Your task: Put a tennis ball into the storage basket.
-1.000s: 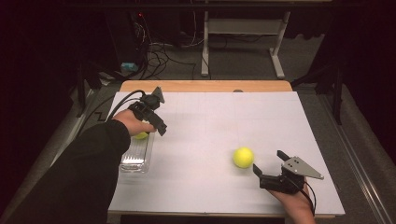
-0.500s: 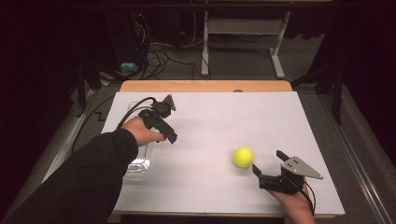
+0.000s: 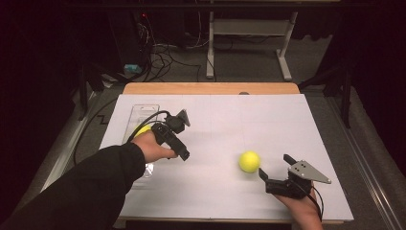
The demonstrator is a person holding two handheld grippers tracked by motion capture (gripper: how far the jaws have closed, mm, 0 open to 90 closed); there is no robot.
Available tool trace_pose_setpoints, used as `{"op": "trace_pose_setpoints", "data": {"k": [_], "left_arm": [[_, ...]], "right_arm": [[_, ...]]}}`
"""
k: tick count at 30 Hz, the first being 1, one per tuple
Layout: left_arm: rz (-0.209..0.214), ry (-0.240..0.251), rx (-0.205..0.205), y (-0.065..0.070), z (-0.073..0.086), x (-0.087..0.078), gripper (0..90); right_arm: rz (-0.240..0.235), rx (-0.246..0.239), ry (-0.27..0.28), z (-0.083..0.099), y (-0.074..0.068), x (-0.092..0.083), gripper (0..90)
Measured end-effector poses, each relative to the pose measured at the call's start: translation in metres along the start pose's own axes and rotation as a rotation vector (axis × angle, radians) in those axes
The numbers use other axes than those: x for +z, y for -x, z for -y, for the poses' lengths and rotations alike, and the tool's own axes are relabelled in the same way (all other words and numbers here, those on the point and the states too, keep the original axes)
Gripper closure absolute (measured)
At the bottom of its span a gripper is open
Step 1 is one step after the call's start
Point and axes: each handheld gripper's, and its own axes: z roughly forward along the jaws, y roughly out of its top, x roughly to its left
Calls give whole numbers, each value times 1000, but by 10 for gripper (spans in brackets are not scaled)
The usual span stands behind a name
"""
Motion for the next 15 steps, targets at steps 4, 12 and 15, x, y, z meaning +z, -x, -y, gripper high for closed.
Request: {"op": "trace_pose_setpoints", "data": {"k": [4, 12, 15], "left_arm": [[9, 18, 9, 3, 4, 1, 6], [29, 13, 22, 4, 10, 6, 5], [27, 18, 19, 3, 11, 6, 5]], "right_arm": [[2, 4, -3, 0, 1, 2, 0], [6, 5, -7, 1, 1, 3, 0], [4, 4, -10, 2, 1, 4, 0]]}}
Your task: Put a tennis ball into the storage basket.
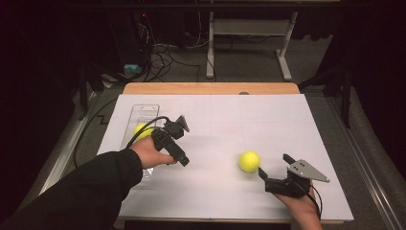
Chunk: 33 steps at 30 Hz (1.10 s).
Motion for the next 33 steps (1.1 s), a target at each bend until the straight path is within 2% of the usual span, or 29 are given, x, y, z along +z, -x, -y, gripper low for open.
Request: {"op": "trace_pose_setpoints", "data": {"k": [10, 17, 21, 24, 33], "left_arm": [[11, -7, 8, 2, -4, 1, 5], [-3, -3, 3, 3, -1, -1, 5], [0, 5, 2, 7, 0, -2, 5], [4, -7, 11, 9, 0, -2, 5], [5, -11, 12, 7, -3, 2, 4]], "right_arm": [[13, 8, 3, 1, 2, -3, 0], [13, -4, 8, 1, 0, -7, 0], [8, -14, 17, -2, -2, -9, 0], [5, -11, 21, -2, -4, -9, 0], [-4, -2, 15, -5, -4, -7, 0]]}}
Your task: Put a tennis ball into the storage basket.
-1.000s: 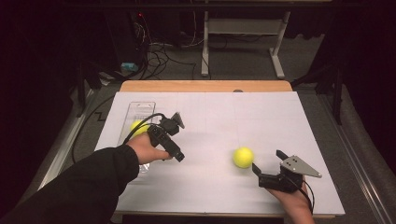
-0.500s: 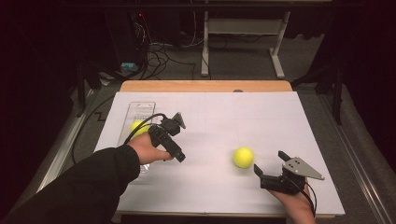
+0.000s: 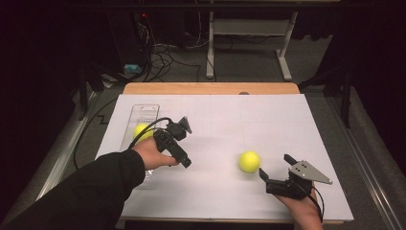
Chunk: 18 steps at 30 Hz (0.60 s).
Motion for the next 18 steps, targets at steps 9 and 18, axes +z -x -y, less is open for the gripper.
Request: {"op": "trace_pose_setpoints", "data": {"k": [9, 18], "left_arm": [[2, -2, 3, 1, 1, -1, 5], [11, 3, -5, -1, 1, -1, 5]], "right_arm": [[-21, -17, -3, -10, -10, 7, 0], [-47, -20, -23, -18, -18, 21, 0]]}}
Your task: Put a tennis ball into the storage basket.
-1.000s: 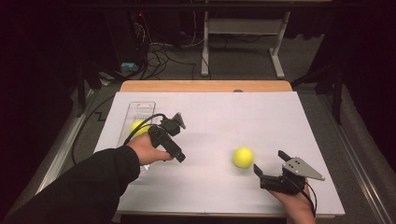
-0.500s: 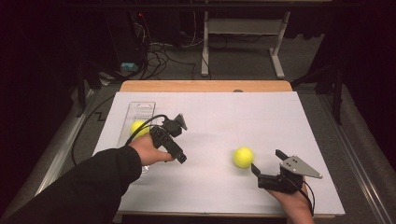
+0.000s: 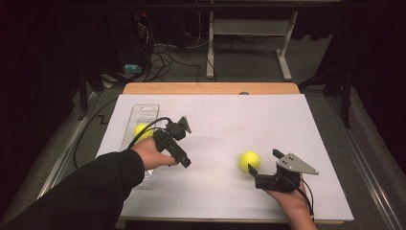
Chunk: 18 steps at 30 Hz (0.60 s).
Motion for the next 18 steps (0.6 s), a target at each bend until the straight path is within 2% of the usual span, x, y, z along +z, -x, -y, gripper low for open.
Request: {"op": "trace_pose_setpoints", "data": {"k": [13, 18], "left_arm": [[3, -6, -1, -2, 0, 1, 5], [6, -7, -4, -2, 1, 1, 5]], "right_arm": [[-24, -15, -41, -8, -10, 24, 0], [-31, -21, -72, -11, -12, 35, 0]]}}
